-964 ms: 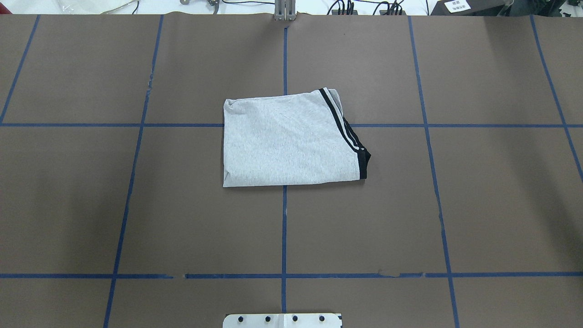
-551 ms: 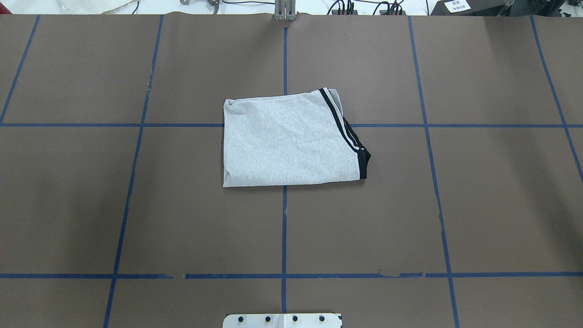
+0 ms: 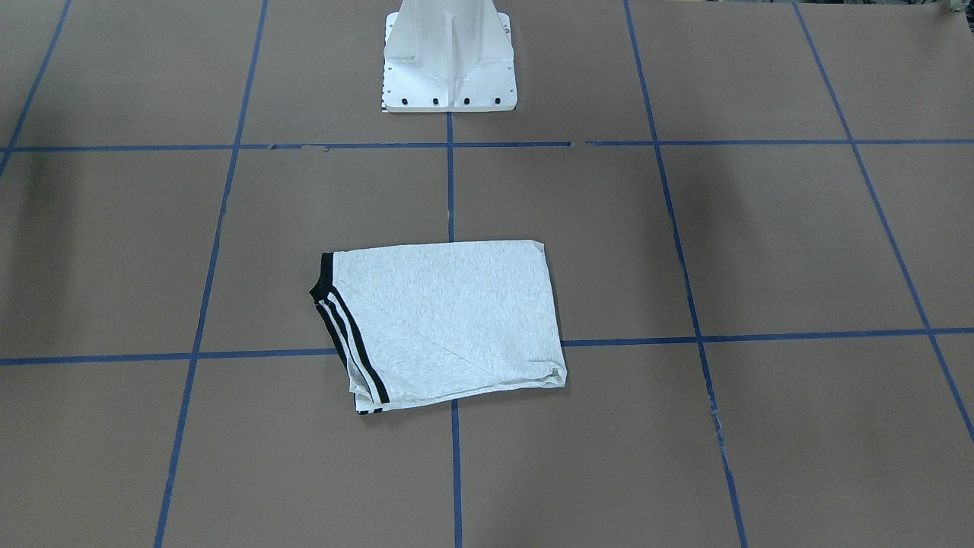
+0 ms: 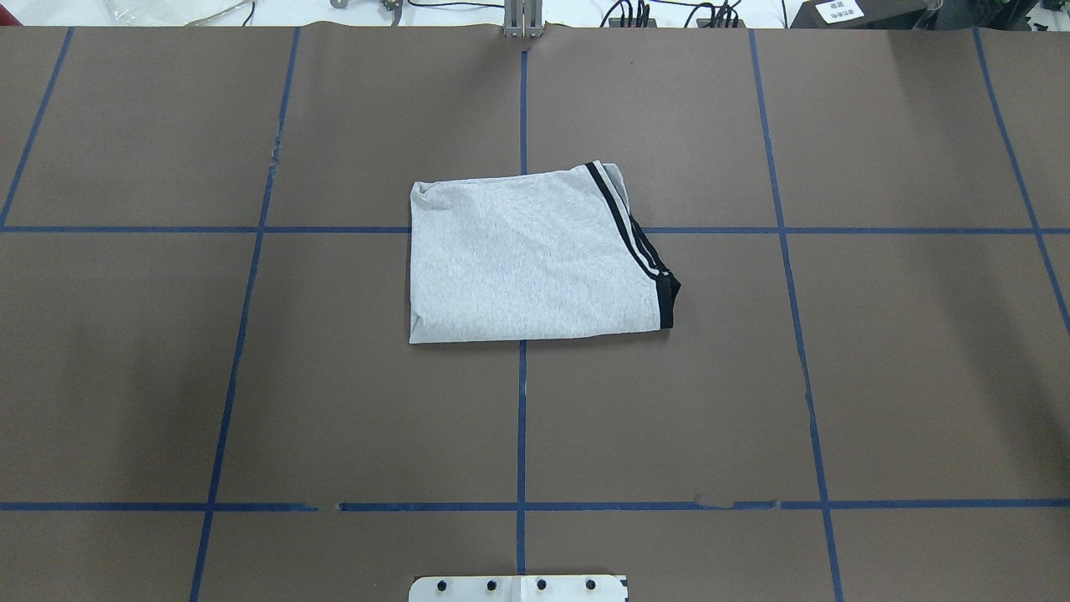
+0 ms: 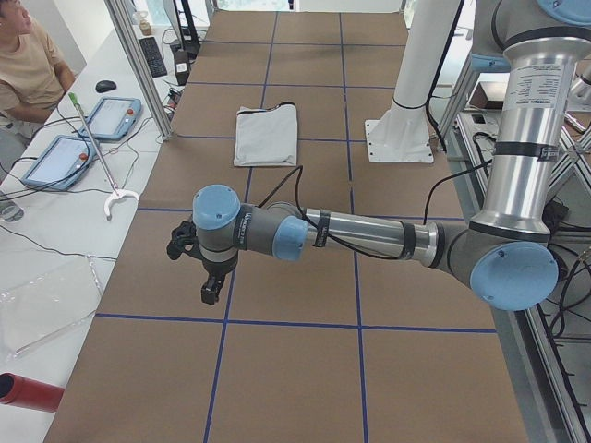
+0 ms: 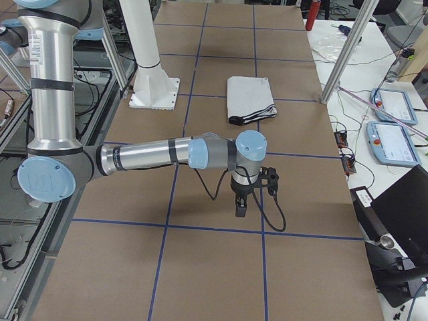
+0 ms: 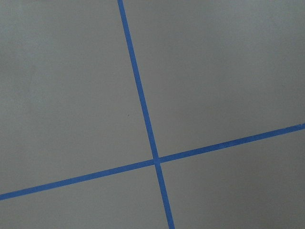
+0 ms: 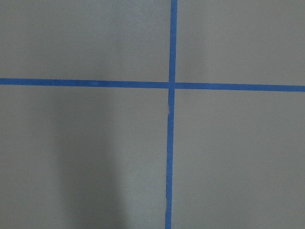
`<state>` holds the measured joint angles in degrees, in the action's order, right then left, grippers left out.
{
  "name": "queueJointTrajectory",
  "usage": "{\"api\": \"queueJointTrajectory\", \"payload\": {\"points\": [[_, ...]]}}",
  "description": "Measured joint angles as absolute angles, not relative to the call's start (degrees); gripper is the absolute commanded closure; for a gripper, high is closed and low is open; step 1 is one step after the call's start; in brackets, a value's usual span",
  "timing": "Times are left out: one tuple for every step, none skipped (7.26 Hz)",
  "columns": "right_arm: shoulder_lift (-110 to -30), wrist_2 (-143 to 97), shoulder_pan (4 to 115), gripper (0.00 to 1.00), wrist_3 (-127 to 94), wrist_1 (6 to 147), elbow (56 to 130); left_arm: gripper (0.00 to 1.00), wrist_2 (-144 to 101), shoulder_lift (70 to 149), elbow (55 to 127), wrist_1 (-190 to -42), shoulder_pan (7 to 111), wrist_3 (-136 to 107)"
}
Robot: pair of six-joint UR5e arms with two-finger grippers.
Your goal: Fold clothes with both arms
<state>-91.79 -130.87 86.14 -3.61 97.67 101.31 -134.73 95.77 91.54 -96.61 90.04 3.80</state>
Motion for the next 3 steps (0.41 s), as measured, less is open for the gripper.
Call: {"api": "queueJointTrajectory", "payload": {"points": [[-92.0, -131.8, 86.1, 0.00, -3.7, 97.7, 101.3, 0.00, -134.5, 96.1, 91.6, -96.7, 89.9, 3.9], [-92.0, -133.3, 86.1, 0.00, -3.7, 97.6, 101.2, 0.00, -134.4, 96.3, 91.6, -96.9, 89.8, 4.1], [-92.0, -134.2, 86.1, 0.00, -3.7, 97.6, 101.2, 0.00, -134.4, 96.4, 91.6, -96.9, 89.8, 4.2]]}}
